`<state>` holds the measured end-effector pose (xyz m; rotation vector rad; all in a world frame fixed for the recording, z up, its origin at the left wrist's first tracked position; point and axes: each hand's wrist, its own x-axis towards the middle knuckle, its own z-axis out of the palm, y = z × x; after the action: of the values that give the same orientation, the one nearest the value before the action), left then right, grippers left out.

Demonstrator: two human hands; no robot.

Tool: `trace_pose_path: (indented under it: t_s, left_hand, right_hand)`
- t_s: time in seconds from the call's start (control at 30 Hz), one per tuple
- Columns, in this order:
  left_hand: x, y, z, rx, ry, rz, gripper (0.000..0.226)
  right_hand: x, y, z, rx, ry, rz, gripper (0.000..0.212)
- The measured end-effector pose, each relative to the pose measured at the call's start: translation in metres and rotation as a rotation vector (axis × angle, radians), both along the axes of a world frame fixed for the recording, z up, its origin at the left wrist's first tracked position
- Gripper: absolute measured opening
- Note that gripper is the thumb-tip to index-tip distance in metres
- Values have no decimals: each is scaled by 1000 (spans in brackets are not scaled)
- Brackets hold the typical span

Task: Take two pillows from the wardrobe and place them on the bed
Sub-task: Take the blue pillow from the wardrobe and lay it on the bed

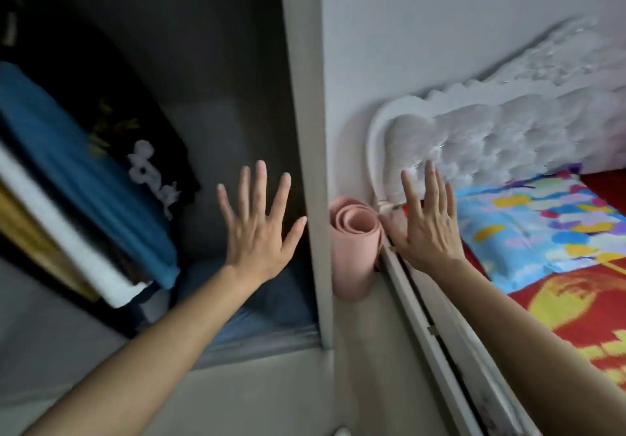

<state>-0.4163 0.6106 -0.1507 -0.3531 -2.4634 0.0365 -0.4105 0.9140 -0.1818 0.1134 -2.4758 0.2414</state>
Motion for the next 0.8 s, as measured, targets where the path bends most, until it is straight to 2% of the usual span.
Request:
trace_pose_path:
  t_s: [0.1, 0.17, 0.37, 0.6, 0.8]
  left_hand:
    - [37, -54, -13, -106, -55, 74, 75]
    - [55, -89, -11, -105, -83, 132, 75]
    - [71, -176, -5, -109, -98, 259, 76]
    - [28, -254, -31, -27, -163, 254, 77]
    - [-34, -319, -67, -16, -226, 155, 76]
  right_hand:
    - [9, -63, -23, -75, 7, 75, 87]
    - [20, -108, -35, -76, -56, 127, 86]
    - [23, -200, -41, 84, -125, 327, 84]
    - [-19, -263, -42, 126, -139, 285, 80]
    - [-72, -326, -71, 124, -239, 123, 84]
